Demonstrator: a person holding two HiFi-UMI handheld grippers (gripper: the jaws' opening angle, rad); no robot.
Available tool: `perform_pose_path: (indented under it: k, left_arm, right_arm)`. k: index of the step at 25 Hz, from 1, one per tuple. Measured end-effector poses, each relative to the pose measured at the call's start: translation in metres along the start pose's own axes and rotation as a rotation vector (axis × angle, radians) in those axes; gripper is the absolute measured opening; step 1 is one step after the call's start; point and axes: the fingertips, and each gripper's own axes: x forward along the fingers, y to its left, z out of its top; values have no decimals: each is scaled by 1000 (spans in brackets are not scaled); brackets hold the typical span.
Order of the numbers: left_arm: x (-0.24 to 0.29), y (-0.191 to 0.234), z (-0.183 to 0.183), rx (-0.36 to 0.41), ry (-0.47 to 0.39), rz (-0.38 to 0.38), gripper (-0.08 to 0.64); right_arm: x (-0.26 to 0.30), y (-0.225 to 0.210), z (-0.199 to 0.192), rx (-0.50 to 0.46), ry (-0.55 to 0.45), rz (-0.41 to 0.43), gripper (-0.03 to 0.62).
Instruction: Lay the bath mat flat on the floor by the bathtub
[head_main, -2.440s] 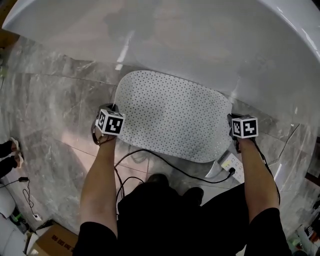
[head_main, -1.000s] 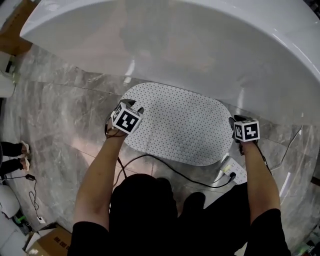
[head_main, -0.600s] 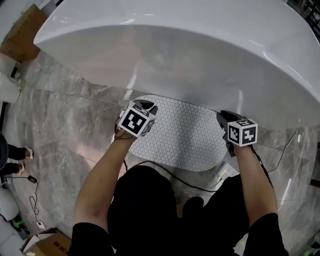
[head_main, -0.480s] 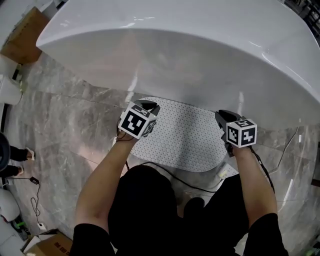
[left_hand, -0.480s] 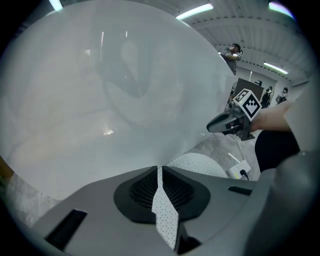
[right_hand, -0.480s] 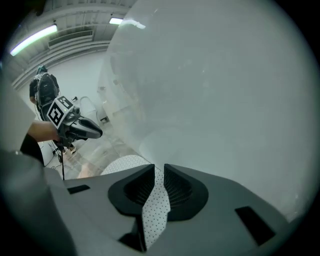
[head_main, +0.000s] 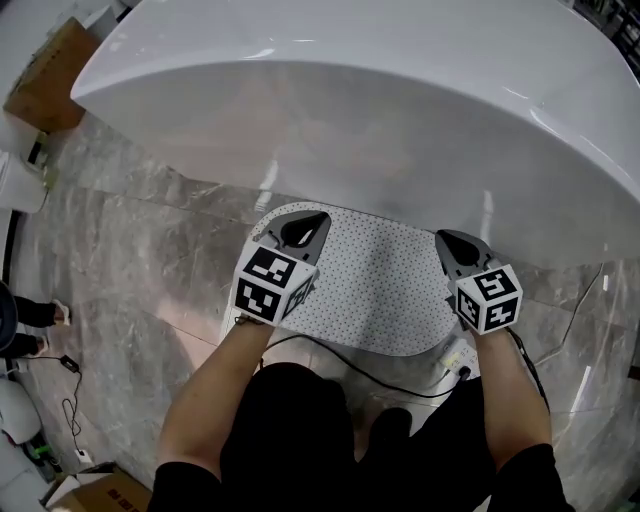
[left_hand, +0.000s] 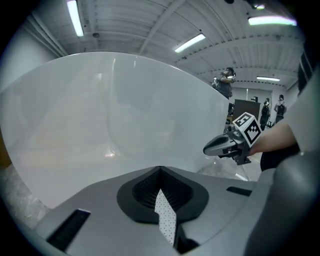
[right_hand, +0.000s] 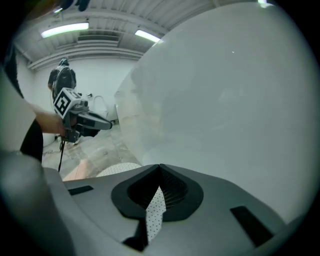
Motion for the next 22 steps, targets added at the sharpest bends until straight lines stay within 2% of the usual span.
perform_pose_path:
  k: [3,6,8,10,12,14,15,18,22]
  left_arm:
    - [16,-6,-28,-11,27,-24,9]
    - [27,-7,-55,-94,21,-44,9]
    - [29,-9,-60,-116,-7,-40,9]
    - [26,-9,-51,-171,-45,-23,9]
    - [12,-8,-30,-248,-97,-21,9]
    - [-5,-10,-3,-286,-141,-44,9]
    - [-12,-13,6,-293,-135,-54,9]
    - [-33,-19,23,-263,-59,-49,9]
    - [-67,-36,67,-175,-22,-79,9]
  right_arm:
    - [12,12,-23,-74,65,47,17]
    - [20,21,-60,-77,158,81,17]
    - [18,24,-65,-53,174,95,17]
    - [6,25,-42,-2,117,103,17]
    - [-13,23,-6,48,20,96,17]
    - [-33,16,19,77,-43,56,17]
    - [-42,12,27,88,-50,27,16]
    - [-68,12,48,114,-36,-25,16]
    - [-100,35,101,168,-56,20,15]
